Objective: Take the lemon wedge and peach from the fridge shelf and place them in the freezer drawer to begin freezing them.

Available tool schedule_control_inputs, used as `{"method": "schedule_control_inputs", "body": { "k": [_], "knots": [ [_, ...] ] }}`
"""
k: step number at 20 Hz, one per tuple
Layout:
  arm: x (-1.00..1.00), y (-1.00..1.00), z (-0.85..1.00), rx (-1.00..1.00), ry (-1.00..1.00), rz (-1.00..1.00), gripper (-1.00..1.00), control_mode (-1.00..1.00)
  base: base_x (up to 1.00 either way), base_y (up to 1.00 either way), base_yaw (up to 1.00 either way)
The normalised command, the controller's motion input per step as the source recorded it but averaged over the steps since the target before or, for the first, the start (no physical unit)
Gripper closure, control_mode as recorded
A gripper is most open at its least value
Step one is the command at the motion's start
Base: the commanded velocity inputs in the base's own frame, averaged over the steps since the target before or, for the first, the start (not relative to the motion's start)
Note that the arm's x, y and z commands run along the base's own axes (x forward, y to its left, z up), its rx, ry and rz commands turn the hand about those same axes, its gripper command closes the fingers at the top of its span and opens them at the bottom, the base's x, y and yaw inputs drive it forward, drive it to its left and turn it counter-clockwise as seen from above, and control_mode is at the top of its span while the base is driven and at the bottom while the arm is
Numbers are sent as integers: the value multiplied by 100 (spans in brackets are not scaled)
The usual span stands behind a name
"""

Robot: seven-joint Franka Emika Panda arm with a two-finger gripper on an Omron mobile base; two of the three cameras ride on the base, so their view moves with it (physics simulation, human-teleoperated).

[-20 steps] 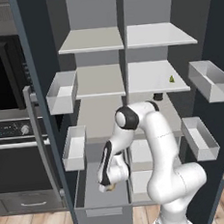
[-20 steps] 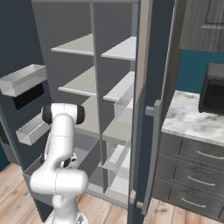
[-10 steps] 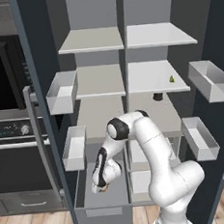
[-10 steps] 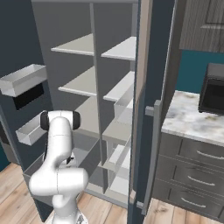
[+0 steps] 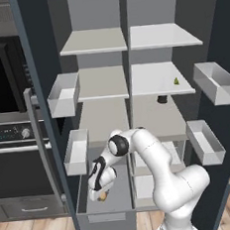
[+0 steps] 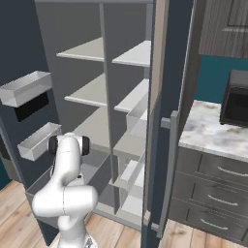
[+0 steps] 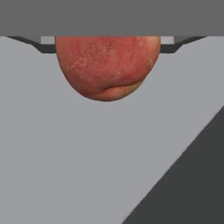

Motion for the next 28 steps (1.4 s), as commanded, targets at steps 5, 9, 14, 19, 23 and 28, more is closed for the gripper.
{"method": "schedule_control_inputs", "body": {
  "k": [5,9,14,19,23,28],
  "knots": [
    [0,-9,-23,-1,0,0,-100,-100,0,0,0],
    [-11,0,22,2,0,0,-100,-100,0,0,0],
    [-66,0,35,0,-6,0,-100,-100,0,0,0],
    [-85,-2,77,0,-21,-3,-100,-100,0,0,0],
    [-70,-9,100,1,-27,-7,-100,-100,0,0,0],
    [-72,-36,100,8,-26,-5,-100,-100,0,0,0]
  ]
}}
